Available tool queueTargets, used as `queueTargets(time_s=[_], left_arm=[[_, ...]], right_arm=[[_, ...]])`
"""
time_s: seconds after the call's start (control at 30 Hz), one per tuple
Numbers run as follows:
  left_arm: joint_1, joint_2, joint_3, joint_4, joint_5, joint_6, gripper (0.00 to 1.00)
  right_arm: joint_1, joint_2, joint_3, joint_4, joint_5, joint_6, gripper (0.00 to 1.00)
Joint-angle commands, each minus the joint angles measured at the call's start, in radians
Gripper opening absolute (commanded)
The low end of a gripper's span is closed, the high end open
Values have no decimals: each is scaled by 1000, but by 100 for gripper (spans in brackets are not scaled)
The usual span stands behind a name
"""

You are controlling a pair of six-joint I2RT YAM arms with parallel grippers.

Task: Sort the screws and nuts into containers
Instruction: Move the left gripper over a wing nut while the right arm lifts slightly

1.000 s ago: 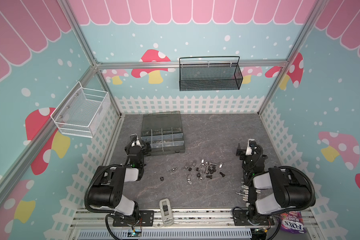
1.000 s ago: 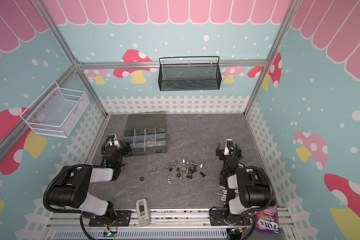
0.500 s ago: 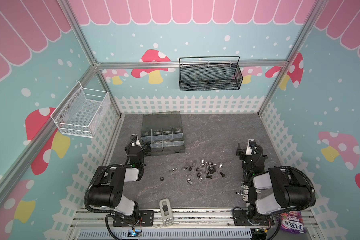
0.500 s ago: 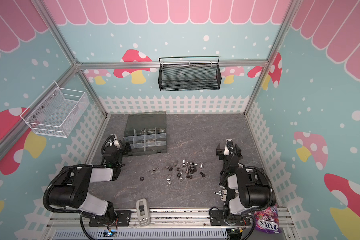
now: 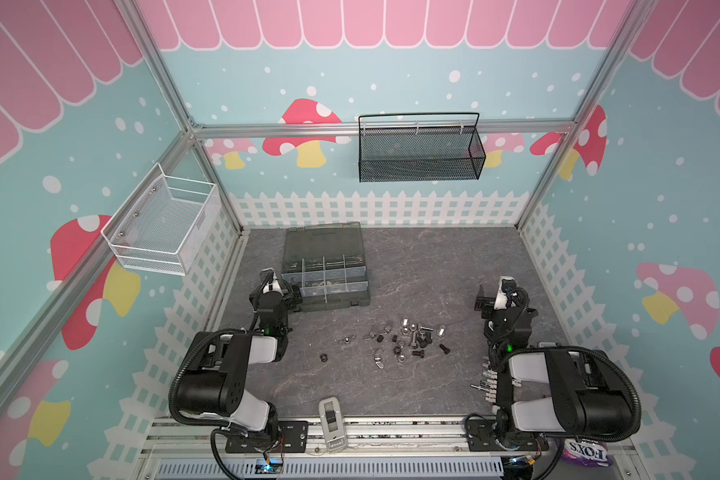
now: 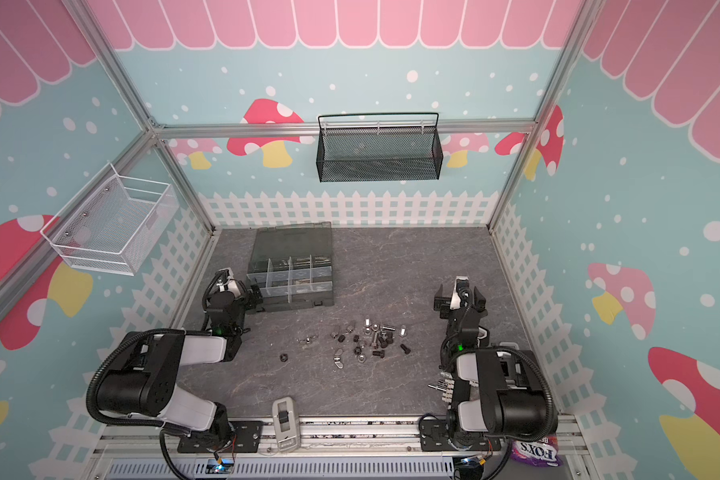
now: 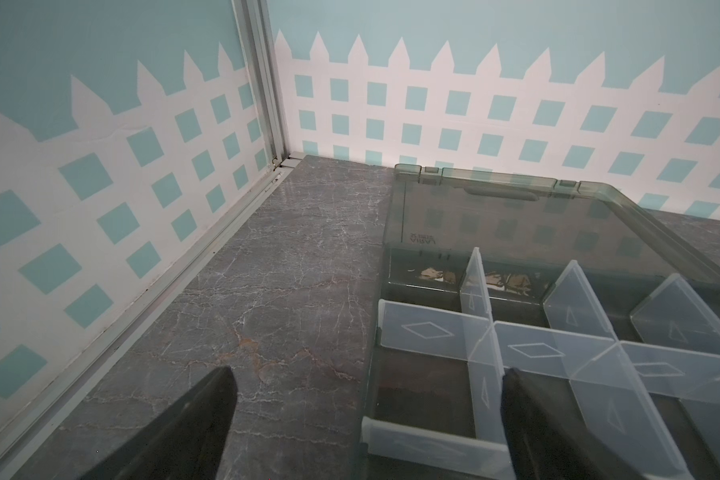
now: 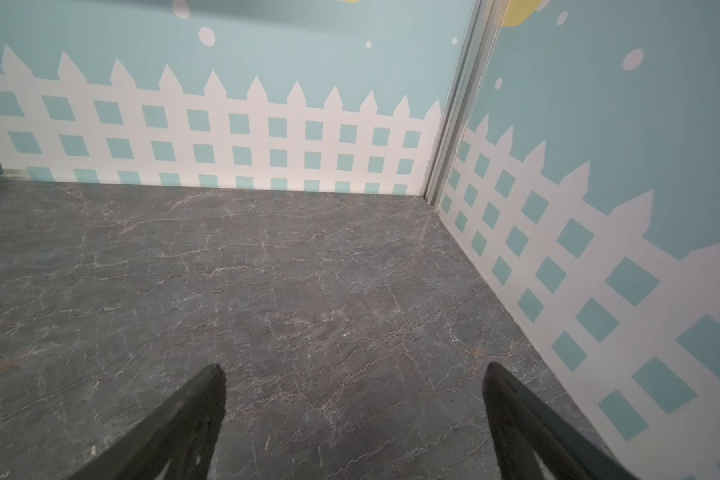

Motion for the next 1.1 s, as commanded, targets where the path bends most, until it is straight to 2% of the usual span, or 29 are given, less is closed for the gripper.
queueTargets(time_s=[0.0, 0.2, 0.27, 0.4, 0.6, 0.67, 0.87, 1.07], left_arm=[[-4, -43, -45, 52, -10, -1, 100], [-15, -216, -61, -71, -53, 0, 100], [-23, -289, -34, -201, -69, -25, 100], [-38, -424, 24, -483, -73, -161, 100], [-137, -608, 51, -708, -159, -228, 100], [-148, -647, 72, -791, -151, -286, 100], [-159, -688, 138, -1020, -34, -403, 100], [-224, -715, 172, -1232, -37, -546, 100]], right_arm=[[6, -55, 67, -191, 48, 54, 97], [14, -98, 137, -417, 36, 140, 97], [28, -100, 162, -483, 77, 141, 98], [58, -92, 243, -657, 151, 161, 97], [123, -50, 363, -833, 198, 188, 97], [155, -28, 401, -879, 223, 207, 97], [251, 46, 518, -1028, 282, 297, 97], [299, 92, 590, -1141, 259, 372, 97]])
